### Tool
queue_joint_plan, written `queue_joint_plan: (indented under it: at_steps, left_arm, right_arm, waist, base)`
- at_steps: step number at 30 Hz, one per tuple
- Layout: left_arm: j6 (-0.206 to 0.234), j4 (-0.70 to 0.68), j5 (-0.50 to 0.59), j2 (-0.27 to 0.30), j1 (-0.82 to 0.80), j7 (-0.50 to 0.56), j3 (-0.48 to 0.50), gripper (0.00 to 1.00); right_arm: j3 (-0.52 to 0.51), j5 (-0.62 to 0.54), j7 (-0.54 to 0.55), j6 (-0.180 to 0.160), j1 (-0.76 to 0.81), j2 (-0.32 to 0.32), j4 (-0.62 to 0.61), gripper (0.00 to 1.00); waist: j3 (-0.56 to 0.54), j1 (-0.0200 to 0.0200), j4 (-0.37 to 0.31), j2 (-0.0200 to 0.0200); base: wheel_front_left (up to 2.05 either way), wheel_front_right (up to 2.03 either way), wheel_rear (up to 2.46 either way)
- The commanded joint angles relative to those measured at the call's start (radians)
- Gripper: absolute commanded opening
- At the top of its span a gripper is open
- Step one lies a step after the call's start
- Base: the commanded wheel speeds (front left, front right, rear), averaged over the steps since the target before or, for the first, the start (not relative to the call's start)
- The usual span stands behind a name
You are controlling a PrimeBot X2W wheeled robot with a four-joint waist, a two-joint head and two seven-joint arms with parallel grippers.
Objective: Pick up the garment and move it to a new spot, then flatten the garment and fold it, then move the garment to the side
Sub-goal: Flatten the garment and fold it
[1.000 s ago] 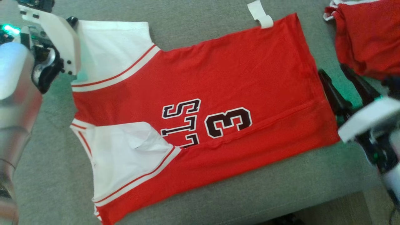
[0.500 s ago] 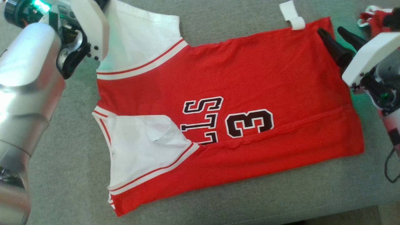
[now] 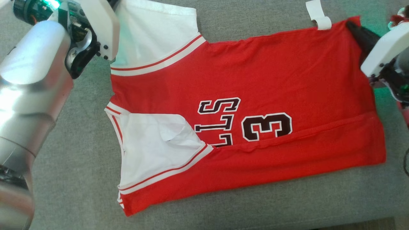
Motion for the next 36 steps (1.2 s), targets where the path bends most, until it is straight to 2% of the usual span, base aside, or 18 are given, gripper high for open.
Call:
queue_joint_plan:
  at_steps: [1,5,15,22,27,32,36]
  left_arm:
    - [0.002,-0.010,-0.005,0.033,-0.066,-0.017,0.017,0.00]
    - [0.002,-0.005,-0.002,0.041,-0.076,-0.050,0.007,0.00]
    - [0.023,0.057,0.050,0.030,-0.133,-0.322,0.032,0.00]
    - [0.007,0.044,0.003,0.023,-0.063,-0.357,0.018,0.00]
    - [0.003,-0.045,-0.034,0.058,0.034,-0.372,-0.007,0.00]
    - [0.003,-0.186,-0.085,0.120,0.159,-0.360,-0.017,0.00]
    - [0.037,-0.325,-0.104,0.192,0.267,-0.336,-0.028,0.00]
  right_arm:
    - [0.007,0.013,-0.033,-0.001,-0.018,-0.033,-0.013,0.00]
    - [0.012,0.028,-0.061,-0.001,-0.033,-0.044,-0.009,0.00]
    - [0.002,0.151,-0.132,-0.001,-0.039,-0.105,-0.061,0.00]
    - [0.033,0.217,-0.149,-0.001,0.052,-0.177,-0.133,0.00]
    - [0.038,0.262,-0.177,-0.001,0.154,-0.234,-0.193,0.00]
    - [0.037,0.289,-0.212,-0.001,0.250,-0.272,-0.243,0.00]
    - [0.033,0.305,-0.235,-0.001,0.316,-0.296,-0.269,0.00]
  waist:
    - [-0.001,-0.0001,0.002,0.0000]
    - [-0.003,-0.0001,0.003,0.0000]
    - [-0.038,-0.0001,0.018,0.0000]
    - [-0.092,-0.0001,0.047,0.0000]
    - [-0.128,-0.0001,0.076,0.0000]
    - [-0.153,-0.0001,0.090,0.0000]
    - [-0.165,-0.0001,0.097,0.0000]
  base:
    - [0.00,0.00,0.00]
    - [0.00,0.00,0.00]
    - [0.00,0.00,0.00]
    - [0.00,0.00,0.00]
    - [0.00,0.00,0.00]
    - [0.00,0.00,0.00]
    - [0.00,0.00,0.00]
